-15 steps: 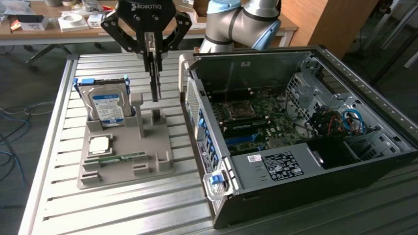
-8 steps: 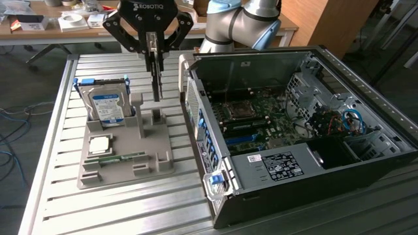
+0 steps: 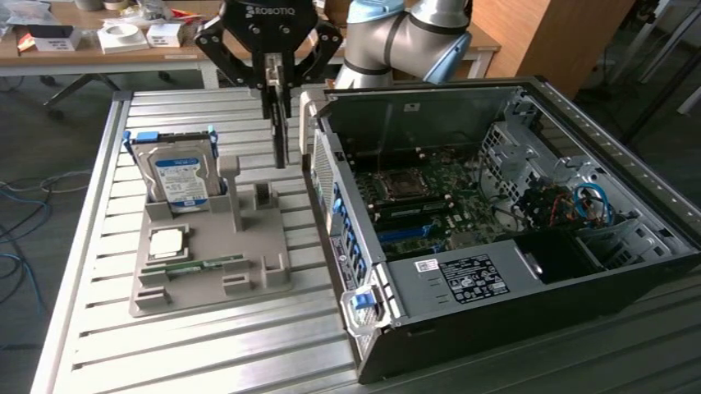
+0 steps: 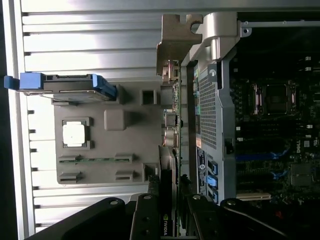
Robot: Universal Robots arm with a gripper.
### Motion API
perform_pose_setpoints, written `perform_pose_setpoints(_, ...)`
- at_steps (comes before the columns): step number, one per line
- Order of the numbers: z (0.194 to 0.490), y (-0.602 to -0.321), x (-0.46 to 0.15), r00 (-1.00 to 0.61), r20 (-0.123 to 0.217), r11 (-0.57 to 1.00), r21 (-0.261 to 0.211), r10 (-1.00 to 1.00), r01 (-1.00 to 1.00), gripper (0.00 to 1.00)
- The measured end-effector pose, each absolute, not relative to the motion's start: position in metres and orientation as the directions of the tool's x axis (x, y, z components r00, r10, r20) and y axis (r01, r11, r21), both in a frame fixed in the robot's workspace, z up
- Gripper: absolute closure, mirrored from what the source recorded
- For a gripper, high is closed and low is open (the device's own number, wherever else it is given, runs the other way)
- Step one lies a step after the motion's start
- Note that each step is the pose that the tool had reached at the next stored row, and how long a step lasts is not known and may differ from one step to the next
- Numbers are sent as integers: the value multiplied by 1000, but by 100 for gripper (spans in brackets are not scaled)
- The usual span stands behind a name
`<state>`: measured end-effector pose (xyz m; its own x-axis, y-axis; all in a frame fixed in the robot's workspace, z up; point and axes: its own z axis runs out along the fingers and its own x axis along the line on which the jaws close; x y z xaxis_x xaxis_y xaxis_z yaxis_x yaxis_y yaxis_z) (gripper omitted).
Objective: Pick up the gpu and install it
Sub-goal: 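Pick up the gpu and move the gpu toward the slot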
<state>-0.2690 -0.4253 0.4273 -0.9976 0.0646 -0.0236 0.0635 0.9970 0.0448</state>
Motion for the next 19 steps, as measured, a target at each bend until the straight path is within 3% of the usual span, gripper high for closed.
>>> perform_pose_setpoints(19,427,-425,-209,-998,-23,997,45,65,64,74)
